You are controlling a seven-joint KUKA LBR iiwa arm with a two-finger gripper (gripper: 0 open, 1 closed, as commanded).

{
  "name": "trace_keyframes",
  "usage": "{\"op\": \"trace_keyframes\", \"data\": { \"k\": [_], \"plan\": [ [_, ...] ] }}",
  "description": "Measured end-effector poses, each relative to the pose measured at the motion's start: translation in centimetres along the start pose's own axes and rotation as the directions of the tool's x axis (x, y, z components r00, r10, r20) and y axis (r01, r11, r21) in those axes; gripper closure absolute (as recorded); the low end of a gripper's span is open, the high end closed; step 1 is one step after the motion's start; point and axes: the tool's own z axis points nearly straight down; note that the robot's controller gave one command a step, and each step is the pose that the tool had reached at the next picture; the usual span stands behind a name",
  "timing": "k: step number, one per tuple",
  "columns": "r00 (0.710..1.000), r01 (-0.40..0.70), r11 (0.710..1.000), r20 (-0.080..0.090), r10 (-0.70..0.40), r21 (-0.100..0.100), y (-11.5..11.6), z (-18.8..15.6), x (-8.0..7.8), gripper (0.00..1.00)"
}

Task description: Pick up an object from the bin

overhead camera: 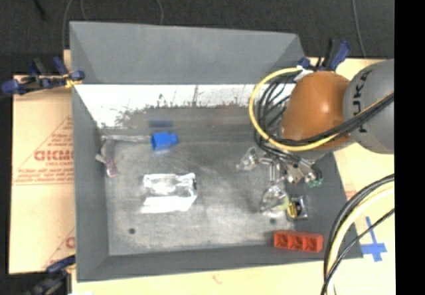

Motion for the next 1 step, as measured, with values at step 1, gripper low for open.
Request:
{"op": "trace_keyframes", "data": {
  "k": [1],
  "plan": [
    [1.000,0.021,1.000,0.009,-0.021,0.002,8.01,-5.25,-7.33,0.00]
  ]
}}
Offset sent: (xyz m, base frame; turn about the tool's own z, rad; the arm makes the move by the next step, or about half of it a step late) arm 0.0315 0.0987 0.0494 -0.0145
